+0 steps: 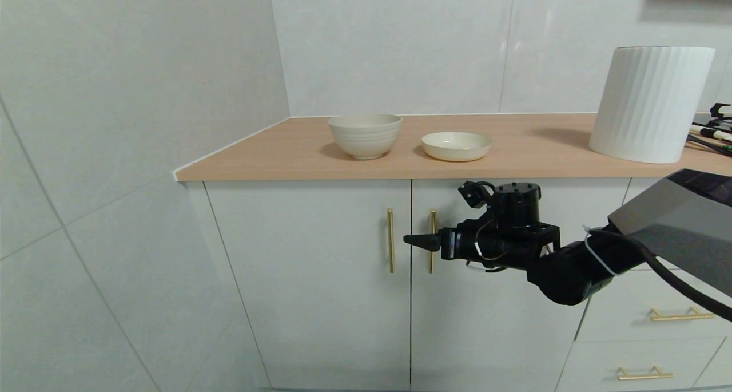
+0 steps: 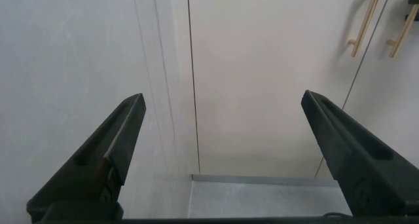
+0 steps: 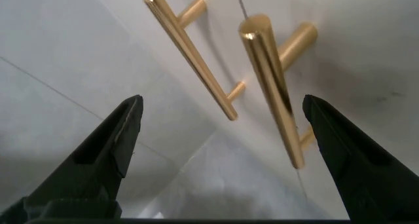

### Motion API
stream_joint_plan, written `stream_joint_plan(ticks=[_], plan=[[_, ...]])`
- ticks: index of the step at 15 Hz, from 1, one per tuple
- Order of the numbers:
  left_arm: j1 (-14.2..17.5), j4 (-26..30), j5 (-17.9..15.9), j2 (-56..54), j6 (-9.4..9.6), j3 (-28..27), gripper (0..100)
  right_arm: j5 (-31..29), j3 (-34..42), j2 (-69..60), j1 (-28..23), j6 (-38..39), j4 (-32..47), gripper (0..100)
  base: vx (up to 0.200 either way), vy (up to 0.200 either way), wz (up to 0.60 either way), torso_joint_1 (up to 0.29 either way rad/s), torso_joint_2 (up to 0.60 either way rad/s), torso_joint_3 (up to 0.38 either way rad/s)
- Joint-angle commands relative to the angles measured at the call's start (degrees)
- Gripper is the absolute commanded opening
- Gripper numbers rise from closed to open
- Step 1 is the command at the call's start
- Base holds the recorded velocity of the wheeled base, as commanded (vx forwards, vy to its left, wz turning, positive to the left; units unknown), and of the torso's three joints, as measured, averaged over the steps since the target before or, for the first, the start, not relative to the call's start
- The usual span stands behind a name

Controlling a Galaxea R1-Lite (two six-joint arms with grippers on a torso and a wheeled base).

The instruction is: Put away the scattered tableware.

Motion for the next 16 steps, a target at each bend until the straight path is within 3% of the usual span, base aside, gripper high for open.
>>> stream_joint_plan(ticks=[1, 16], plan=[[0.01, -0.01, 0.02, 0.00, -0.09, 0.00, 100, 0.12, 0.06, -0.10, 0.24, 0.36, -0.71, 100, 0.000, 0.000, 0.00, 0.000, 0.00, 0.000], [0.01, -0.01, 0.02, 0.00, 0.00, 0.00, 100, 0.56, 2.17, -0.28, 3.23, 2.65, -2.29, 100, 0.000, 0.000, 0.00, 0.000, 0.00, 0.000]])
